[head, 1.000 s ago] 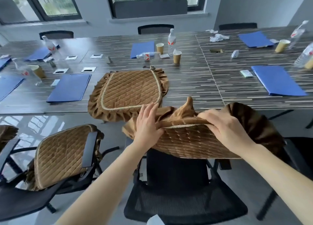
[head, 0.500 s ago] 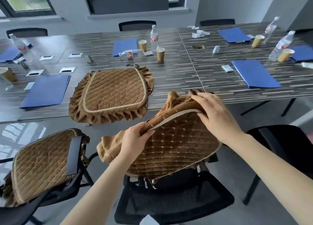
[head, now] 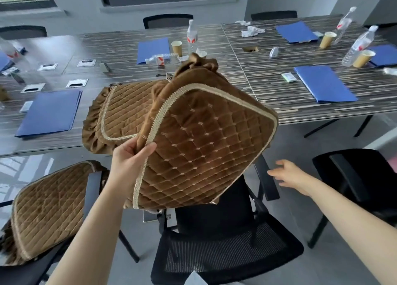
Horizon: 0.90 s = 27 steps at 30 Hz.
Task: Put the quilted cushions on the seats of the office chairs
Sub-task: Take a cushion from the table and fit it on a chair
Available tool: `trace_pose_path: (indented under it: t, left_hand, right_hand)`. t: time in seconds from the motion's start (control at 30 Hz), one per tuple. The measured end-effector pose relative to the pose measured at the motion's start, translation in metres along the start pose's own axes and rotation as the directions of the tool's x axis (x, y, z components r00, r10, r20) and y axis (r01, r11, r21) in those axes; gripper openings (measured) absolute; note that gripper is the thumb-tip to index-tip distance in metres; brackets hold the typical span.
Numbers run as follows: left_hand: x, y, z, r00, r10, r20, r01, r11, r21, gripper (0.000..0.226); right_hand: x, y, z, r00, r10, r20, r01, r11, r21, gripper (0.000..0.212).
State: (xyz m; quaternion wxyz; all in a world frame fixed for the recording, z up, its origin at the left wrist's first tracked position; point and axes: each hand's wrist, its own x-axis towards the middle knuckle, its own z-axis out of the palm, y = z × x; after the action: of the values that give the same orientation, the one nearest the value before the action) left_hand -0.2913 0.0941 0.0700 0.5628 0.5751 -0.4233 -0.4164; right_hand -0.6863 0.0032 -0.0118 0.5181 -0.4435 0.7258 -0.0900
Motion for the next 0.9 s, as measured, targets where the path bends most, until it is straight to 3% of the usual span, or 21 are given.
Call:
trace_pose_path:
  t: [0.13,0.27,0.4,0.63,0.77,0.9]
  left_hand:
    - [0.017,0.008,-0.023,0.994,-0.112,-0.005,0.106,0.959,-0.263,0.023]
    - [0.031,-0.012,-0.039,0.987,-0.162,0.020,0.159,0.930,-0.330,0.030]
    - [0.037,-0.044,-0.045,0.976,-0.208,-0.066,0.191,0.962,-0.195,0.039]
    - [0.048,-0.089,-0.040,0.925,-0.294,-0.241,0.323,0.942,0.089,0.017]
    - [0.053,-0.115,-0.017,0.894,-0.348,-0.283,0.388,0.916,0.099,0.021]
    - [0.044,-0.160,0.014,0.803,-0.438,-0.405,0.506,0.859,0.074,0.027]
  right_hand:
    - [0.016,-0.025,-0.013,0.998,-0.050,-0.040,0.059,0.960,0.273,0.090]
    - [0.026,-0.053,-0.018,0.987,-0.158,0.038,0.118,0.857,0.501,0.094]
    - [0.037,-0.054,-0.008,0.976,-0.215,-0.033,0.201,0.834,0.514,0.074]
    - [0.058,-0.056,0.004,0.923,-0.267,-0.277,0.366,0.833,0.414,0.052]
    - [0.079,-0.053,-0.007,0.876,-0.330,-0.352,0.433,0.858,0.274,0.054]
    - [0.105,-0.034,-0.010,0.890,-0.351,-0.292,0.416,0.886,0.205,0.043]
